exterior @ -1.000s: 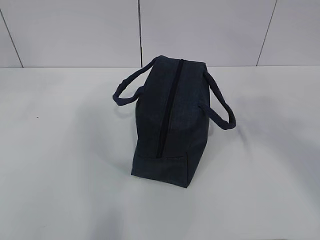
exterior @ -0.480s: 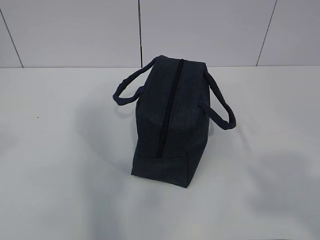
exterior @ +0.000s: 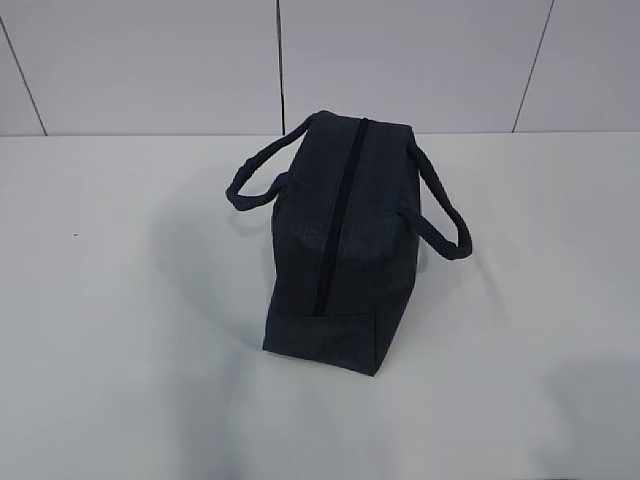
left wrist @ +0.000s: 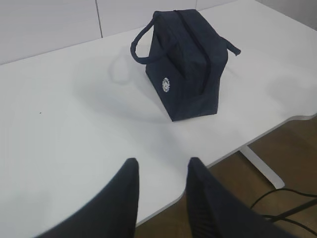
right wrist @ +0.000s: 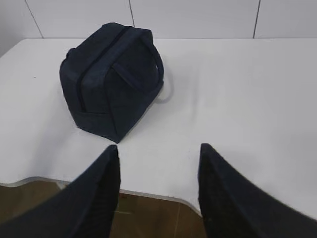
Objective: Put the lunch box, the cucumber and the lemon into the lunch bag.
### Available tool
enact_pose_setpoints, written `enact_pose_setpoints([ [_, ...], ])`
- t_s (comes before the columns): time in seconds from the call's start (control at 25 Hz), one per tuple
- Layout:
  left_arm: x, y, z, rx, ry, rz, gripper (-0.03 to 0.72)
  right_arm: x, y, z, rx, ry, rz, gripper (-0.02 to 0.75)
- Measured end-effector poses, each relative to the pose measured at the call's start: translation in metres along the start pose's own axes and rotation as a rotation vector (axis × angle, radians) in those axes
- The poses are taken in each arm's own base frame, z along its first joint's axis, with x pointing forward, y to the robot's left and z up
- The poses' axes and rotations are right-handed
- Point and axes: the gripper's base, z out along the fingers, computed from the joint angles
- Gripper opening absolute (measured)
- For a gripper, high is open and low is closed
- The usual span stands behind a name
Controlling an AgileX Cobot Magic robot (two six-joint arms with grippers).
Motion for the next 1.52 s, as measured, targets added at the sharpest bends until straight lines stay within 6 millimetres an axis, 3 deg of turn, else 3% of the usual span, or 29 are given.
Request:
enact_pose_setpoints([
  [0.2,0.027,0.001,0.003,-0.025,-0.003,-0.001,0.236,0.016,-0.008,0.012,0.056,0.044,-0.007,0.384],
  [0.4,0.053,0.006,0.026,-0.017,0.081,-0.027,0.237,0.036,-0.014,0.038,0.053,0.159,0.007,0.384],
  [0.6,0.068,0.012,0.043,-0.044,0.162,-0.034,0.239,0.052,-0.017,0.056,0.029,0.244,-0.005,0.384],
  [1.04,0.068,0.025,0.053,-0.158,0.110,0.008,0.236,0.053,-0.019,0.062,0.036,0.219,-0.038,0.382],
  [1.52,0.067,0.027,0.057,-0.167,0.081,0.008,0.236,0.054,-0.021,0.070,0.044,0.189,-0.035,0.313],
])
